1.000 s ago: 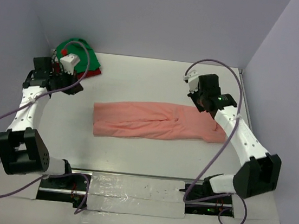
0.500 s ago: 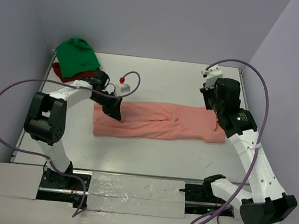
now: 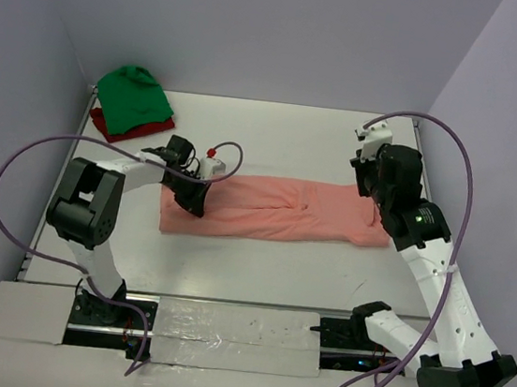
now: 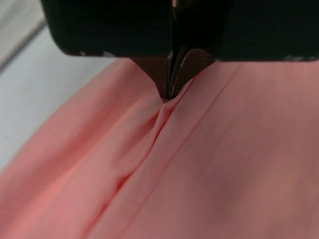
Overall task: Fold and stack the t-shirts
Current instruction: Fold the other side of the tshirt into a rectangle
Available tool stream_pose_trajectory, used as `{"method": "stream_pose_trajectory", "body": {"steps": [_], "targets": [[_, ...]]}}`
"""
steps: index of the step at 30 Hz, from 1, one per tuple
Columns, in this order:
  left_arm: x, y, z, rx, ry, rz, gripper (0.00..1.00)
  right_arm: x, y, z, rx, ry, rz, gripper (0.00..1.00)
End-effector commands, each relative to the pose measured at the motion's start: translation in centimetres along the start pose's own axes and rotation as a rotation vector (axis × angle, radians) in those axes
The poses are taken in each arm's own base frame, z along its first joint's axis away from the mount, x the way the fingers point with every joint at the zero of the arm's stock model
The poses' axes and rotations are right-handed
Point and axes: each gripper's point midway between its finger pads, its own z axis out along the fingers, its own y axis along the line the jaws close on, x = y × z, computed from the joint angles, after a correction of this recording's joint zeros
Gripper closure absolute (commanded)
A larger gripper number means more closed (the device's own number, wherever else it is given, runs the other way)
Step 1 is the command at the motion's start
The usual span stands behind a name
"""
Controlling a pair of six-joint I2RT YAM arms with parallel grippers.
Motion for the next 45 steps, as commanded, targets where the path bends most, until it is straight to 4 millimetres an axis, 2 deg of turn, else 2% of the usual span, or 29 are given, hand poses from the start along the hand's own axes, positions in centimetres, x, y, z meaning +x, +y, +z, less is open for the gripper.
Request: {"method": "stream_pose_trajectory", "body": {"steps": [1, 3, 5, 7, 12, 14, 15, 16, 17, 18, 21, 23, 27, 32, 37, 43, 45], "targets": [[-3.7, 5.2, -3.1, -0.308, -0.174, -0.015, 1.00, 0.2, 0.0, -0.3, 0.005, -0.011, 0.015, 1.00], [-3.6, 6.8, -3.6, -0.400, -0.183, -0.028, 1.00, 0.4, 0.0, -0.2, 0.004, -0.008, 0.013, 1.00], [-2.5, 7.6, -2.9, -0.426, -0.123, -0.045, 1.00, 0.1, -0.1, -0.2, 0.006, -0.012, 0.014, 1.00], [-0.7, 7.7, -1.8, -0.405, -0.050, -0.054, 1.00, 0.0, -0.2, -0.2, 0.009, -0.016, 0.014, 1.00], [2.7, 4.3, 0.0, -0.209, 0.071, 0.012, 1.00, -0.6, -0.9, -0.3, 0.028, -0.015, 0.002, 1.00], [4.2, 2.0, 0.6, -0.086, 0.124, 0.041, 1.00, -0.6, -0.5, -0.1, -0.002, 0.010, -0.003, 1.00], [4.7, 1.3, 0.8, -0.041, 0.145, 0.065, 1.00, 1.2, 0.3, 0.8, -0.039, 0.103, -0.017, 1.00], [5.3, 0.0, 1.0, 0.012, 0.165, 0.064, 1.00, 1.2, 1.6, 1.1, -0.114, 0.135, -0.024, 1.00], [5.6, -0.4, 1.1, 0.028, 0.177, 0.071, 1.00, 2.3, 2.5, 1.7, -0.162, 0.203, -0.030, 1.00], [6.0, -0.9, 1.3, 0.044, 0.194, 0.086, 1.00, 5.4, 3.9, 3.0, -0.222, 0.359, -0.040, 1.00], [6.9, -1.8, 1.4, 0.068, 0.222, 0.097, 1.00, 9.0, 5.8, 5.4, -0.296, 0.532, -0.047, 1.00], [7.3, -2.2, 1.3, 0.083, 0.229, 0.097, 1.00, 11.0, 6.8, 6.7, -0.331, 0.597, -0.053, 1.00], [8.5, -2.4, 1.0, 0.070, 0.245, 0.095, 1.00, 13.7, 8.3, 7.5, -0.400, 0.714, -0.055, 1.00], [8.9, -2.0, 0.7, 0.032, 0.241, 0.094, 1.00, 16.5, 8.9, 7.9, -0.419, 0.829, -0.070, 1.00], [8.3, -2.2, 0.4, 0.019, 0.205, 0.092, 1.00, 18.8, 8.0, 8.1, -0.351, 0.898, -0.064, 1.00], [7.2, -2.1, -0.5, -0.003, 0.155, 0.087, 1.00, 19.6, 8.8, 9.9, -0.385, 0.886, 0.141, 1.00], [6.9, -2.0, -0.8, -0.011, 0.145, 0.083, 1.00, 19.8, 8.3, 10.7, -0.382, 0.890, 0.226, 1.00]]}}
